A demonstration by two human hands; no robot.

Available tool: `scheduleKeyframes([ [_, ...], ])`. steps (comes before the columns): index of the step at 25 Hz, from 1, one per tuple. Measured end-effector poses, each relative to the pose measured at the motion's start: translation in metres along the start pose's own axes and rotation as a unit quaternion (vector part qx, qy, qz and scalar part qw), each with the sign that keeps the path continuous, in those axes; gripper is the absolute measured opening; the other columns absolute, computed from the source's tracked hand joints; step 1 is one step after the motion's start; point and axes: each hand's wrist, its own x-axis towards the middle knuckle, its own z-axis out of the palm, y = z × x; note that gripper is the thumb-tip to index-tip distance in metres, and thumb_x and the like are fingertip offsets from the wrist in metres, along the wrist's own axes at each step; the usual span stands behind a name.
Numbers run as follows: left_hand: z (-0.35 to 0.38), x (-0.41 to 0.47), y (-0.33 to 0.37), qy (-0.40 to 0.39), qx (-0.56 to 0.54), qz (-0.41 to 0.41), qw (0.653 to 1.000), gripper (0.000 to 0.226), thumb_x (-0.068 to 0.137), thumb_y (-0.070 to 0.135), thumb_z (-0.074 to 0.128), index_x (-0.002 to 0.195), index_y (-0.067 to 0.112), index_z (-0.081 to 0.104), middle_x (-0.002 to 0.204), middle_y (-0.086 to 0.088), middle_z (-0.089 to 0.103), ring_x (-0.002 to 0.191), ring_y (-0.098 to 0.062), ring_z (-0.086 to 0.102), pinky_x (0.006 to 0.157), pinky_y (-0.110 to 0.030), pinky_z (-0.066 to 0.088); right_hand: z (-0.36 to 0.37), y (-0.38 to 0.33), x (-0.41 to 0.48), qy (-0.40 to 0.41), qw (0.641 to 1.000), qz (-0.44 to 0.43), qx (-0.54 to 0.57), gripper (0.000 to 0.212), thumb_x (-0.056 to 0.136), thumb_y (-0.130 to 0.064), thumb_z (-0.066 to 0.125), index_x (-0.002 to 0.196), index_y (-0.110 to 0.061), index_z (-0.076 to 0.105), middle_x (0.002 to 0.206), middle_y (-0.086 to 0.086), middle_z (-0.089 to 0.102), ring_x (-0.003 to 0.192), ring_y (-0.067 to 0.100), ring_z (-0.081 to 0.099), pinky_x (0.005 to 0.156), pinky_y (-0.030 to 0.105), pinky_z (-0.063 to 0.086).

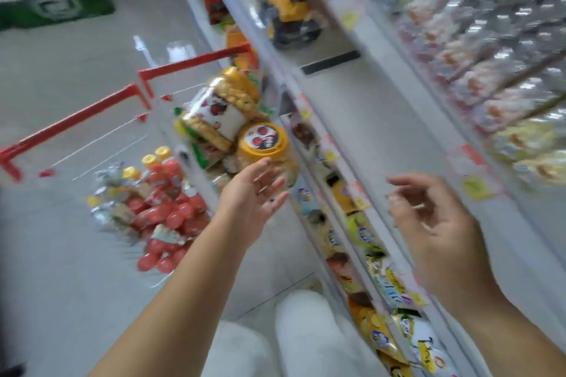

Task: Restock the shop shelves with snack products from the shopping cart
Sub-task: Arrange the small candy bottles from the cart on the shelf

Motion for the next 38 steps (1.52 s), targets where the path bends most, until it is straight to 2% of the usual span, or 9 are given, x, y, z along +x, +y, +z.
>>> scheduleKeyframes([
  [3,-0.094,0.01,0.035,0.097,-0.047,0.01,0.994,0.01,0.098,0.015,0.055,0.104,0.012,0.063,0.092,-0.006,0.064,0.084,-0.019,0.062,0.068,-0.033,0.051,0.097,-0.002,0.013,-0.166,0.983,0.072,-0.019,0.022,0.093,-0.01,0.061,0.102,-0.03,0.065,0.1,-0.006,0.066,0.089,0.005,0.062,0.08,0.016,0.048],
  [9,-0.29,0.026,0.095,0.225,0.001,-0.02,0.974,0.016,0.101,0.014,0.051,0.087,0.012,0.059,0.087,-0.005,0.06,0.079,-0.016,0.06,0.076,-0.03,0.052,0.323,0.008,0.014,-0.341,0.918,0.168,-0.115,0.02,0.095,-0.011,0.056,0.108,-0.024,0.061,0.114,0.004,0.064,0.097,0.015,0.059,0.078,0.018,0.041],
  [16,-0.397,0.073,0.094,0.261,0.0,-0.053,0.964,0.019,0.103,0.014,0.049,0.12,0.009,0.057,0.108,-0.007,0.065,0.097,-0.019,0.066,0.085,-0.034,0.057,0.498,0.036,0.013,-0.458,0.843,0.193,-0.203,0.038,0.094,-0.018,0.055,0.131,-0.024,0.056,0.126,0.003,0.063,0.109,0.022,0.061,0.096,0.039,0.049],
  [21,-0.42,0.101,0.106,0.272,-0.02,-0.021,0.962,0.015,0.104,0.014,0.047,0.104,0.018,0.062,0.111,-0.009,0.07,0.1,-0.019,0.069,0.087,-0.034,0.058,0.591,0.031,0.028,-0.473,0.865,0.092,-0.141,0.041,0.094,-0.025,0.062,0.134,-0.02,0.055,0.13,0.0,0.061,0.117,0.016,0.058,0.1,0.035,0.046],
  [26,-0.439,0.126,0.12,0.285,-0.019,0.015,0.958,0.018,0.104,0.015,0.046,0.106,0.019,0.063,0.107,-0.007,0.072,0.098,-0.021,0.07,0.086,-0.032,0.058,0.649,0.046,0.04,-0.506,0.846,0.055,-0.158,0.042,0.086,-0.037,0.071,0.12,-0.016,0.056,0.112,-0.001,0.063,0.099,0.015,0.058,0.079,0.024,0.039],
  [30,-0.435,0.14,0.126,0.277,0.014,0.036,0.96,0.02,0.101,0.012,0.053,0.118,0.016,0.064,0.113,-0.007,0.072,0.103,-0.018,0.071,0.085,-0.029,0.058,0.634,0.051,0.063,-0.431,0.882,0.177,-0.065,0.025,0.085,-0.038,0.072,0.097,-0.021,0.058,0.098,-0.001,0.066,0.088,0.015,0.063,0.077,0.035,0.052],
  [33,-0.418,0.15,0.125,0.187,0.114,0.063,0.974,0.041,0.094,0.011,0.066,0.133,0.022,0.059,0.125,0.005,0.066,0.115,-0.008,0.064,0.095,-0.03,0.055,0.613,0.039,0.073,-0.431,0.861,0.268,0.018,0.027,0.084,-0.035,0.075,0.092,-0.014,0.061,0.096,0.009,0.071,0.084,0.024,0.071,0.075,0.038,0.06],
  [36,-0.408,0.165,0.127,0.181,0.206,0.086,0.958,0.056,0.08,0.018,0.079,0.13,0.034,0.058,0.119,0.009,0.066,0.107,-0.01,0.066,0.091,-0.037,0.057,0.615,0.028,0.076,-0.469,0.831,0.296,0.046,0.03,0.091,-0.038,0.065,0.089,-0.009,0.058,0.09,0.015,0.071,0.075,0.027,0.072,0.066,0.037,0.061],
  [38,-0.414,0.172,0.133,0.21,0.168,0.088,0.959,0.048,0.085,0.012,0.075,0.128,0.028,0.059,0.112,0.004,0.067,0.093,-0.013,0.068,0.082,-0.038,0.061,0.625,0.033,0.093,-0.435,0.861,0.264,-0.006,0.03,0.099,-0.04,0.051,0.097,-0.011,0.059,0.094,0.01,0.069,0.077,0.025,0.07,0.072,0.044,0.061],
])
